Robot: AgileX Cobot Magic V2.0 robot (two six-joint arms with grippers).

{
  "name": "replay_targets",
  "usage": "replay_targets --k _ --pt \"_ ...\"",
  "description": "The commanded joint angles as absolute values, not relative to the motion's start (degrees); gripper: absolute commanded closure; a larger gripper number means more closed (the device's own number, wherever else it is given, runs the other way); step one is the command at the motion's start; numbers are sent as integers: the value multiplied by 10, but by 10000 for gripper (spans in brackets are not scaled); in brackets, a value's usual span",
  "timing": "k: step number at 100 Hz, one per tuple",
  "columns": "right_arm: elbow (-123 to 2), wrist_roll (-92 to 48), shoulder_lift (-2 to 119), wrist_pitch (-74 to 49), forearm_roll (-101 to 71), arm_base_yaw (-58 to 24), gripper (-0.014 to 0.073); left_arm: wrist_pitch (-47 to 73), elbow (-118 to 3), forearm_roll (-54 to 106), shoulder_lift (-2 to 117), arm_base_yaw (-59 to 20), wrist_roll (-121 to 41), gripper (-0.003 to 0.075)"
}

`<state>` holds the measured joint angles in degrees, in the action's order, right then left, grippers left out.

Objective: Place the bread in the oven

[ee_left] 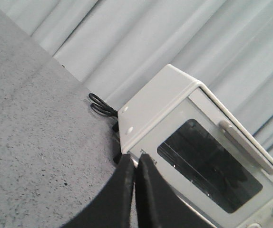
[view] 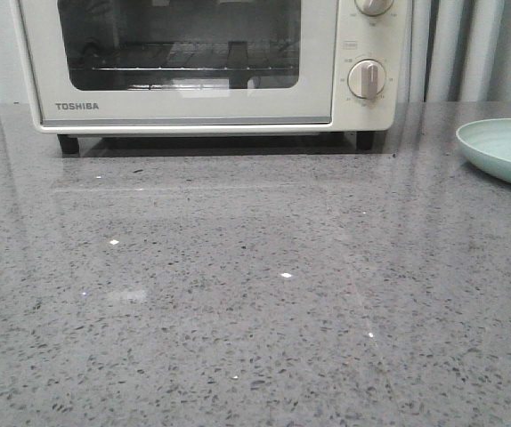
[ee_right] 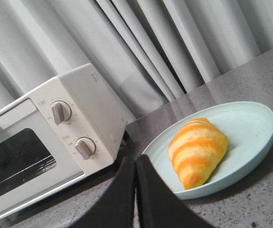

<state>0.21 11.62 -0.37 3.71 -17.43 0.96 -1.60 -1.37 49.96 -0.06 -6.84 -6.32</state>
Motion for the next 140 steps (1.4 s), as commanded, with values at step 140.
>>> replay_targets --k 140 --pt "-204 96 200 -56 -34 12 641 129 -754 366 813 -258 -346 741"
